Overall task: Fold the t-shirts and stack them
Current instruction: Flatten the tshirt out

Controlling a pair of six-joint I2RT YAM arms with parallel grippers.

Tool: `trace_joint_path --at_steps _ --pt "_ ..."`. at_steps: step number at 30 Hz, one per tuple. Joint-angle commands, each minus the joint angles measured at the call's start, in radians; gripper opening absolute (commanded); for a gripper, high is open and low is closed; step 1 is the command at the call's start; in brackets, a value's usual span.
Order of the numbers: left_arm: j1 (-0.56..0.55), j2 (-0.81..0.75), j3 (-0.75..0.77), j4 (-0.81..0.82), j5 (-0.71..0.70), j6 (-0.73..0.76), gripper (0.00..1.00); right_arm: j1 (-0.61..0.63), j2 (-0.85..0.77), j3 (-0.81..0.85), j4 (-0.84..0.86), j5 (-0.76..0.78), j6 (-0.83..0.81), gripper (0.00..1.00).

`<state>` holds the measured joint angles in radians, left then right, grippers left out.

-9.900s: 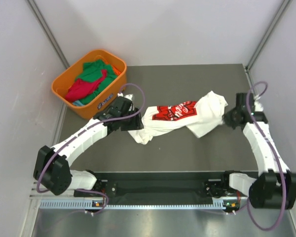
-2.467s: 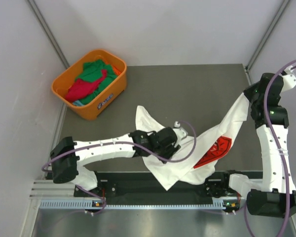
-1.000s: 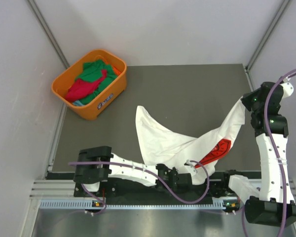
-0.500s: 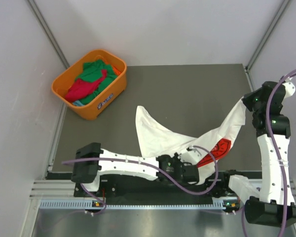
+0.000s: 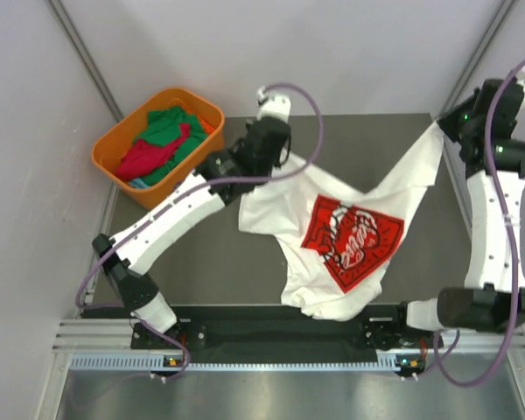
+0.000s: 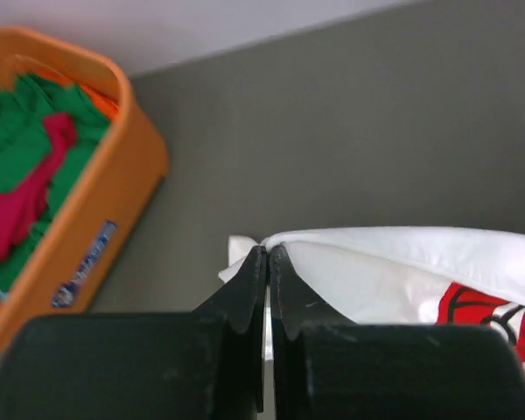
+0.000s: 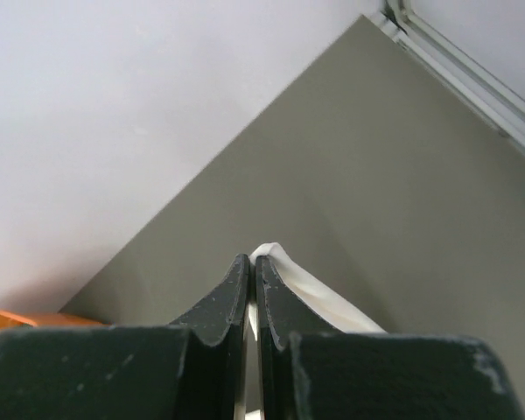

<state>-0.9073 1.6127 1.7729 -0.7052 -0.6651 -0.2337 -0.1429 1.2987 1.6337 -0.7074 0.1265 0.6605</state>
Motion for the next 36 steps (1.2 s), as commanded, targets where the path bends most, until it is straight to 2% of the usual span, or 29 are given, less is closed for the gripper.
trace_joint_path --at_steps 1,2,4,5,8,10,14,16,21,23,25,29,33,36 --pt "0.08 0.114 0.243 0.217 -0.017 0.16 0.0 -0.037 0.089 0.234 0.037 -0.057 -0.025 0.0" --pt "0.097 0.151 0.317 0.225 -0.034 0.19 0.0 -0.05 0.143 0.353 0.03 -0.074 -0.021 0.0" --pt "0.128 0.247 0.478 0.199 -0.076 0.208 0.0 -0.067 0.186 0.473 0.003 -0.113 -0.007 0.0" --pt "0.134 0.268 0.616 0.194 -0.082 0.226 0.0 -0.082 0.21 0.571 0.002 -0.123 -0.006 0.0" --pt "0.133 0.245 0.692 0.245 -0.073 0.251 0.0 -0.125 0.202 0.678 -0.006 -0.168 0.007 0.0" --pt "0.13 0.147 0.646 0.298 -0.041 0.237 0.0 -0.145 0.162 0.673 0.0 -0.195 0.022 0.0" --pt "0.072 -0.074 0.351 0.407 0.012 0.186 0.0 -0.158 -0.037 0.551 0.013 -0.218 0.03 0.0" --pt "0.042 -0.187 0.266 0.414 0.028 0.166 0.0 -0.158 -0.129 0.531 -0.006 -0.231 0.033 0.0" --pt "-0.065 -0.39 0.156 0.369 0.14 0.082 0.0 -0.158 -0.285 0.558 -0.148 -0.197 0.024 0.0" --pt "-0.068 -0.468 0.105 0.348 0.206 0.019 0.0 -0.155 -0.347 0.558 -0.193 -0.177 0.024 0.0" --pt "-0.068 -0.505 0.071 0.32 0.216 0.002 0.0 -0.153 -0.368 0.558 -0.211 -0.151 0.024 0.0" --pt "-0.068 -0.475 0.04 0.306 0.147 0.077 0.0 -0.153 -0.307 0.529 -0.25 -0.175 0.034 0.0" --pt "-0.059 -0.358 0.037 0.343 0.039 0.195 0.0 -0.153 -0.184 0.457 -0.25 -0.261 0.041 0.0" --pt "0.054 -0.2 0.146 0.273 0.07 0.16 0.0 -0.152 -0.058 0.443 -0.218 -0.245 0.033 0.0"
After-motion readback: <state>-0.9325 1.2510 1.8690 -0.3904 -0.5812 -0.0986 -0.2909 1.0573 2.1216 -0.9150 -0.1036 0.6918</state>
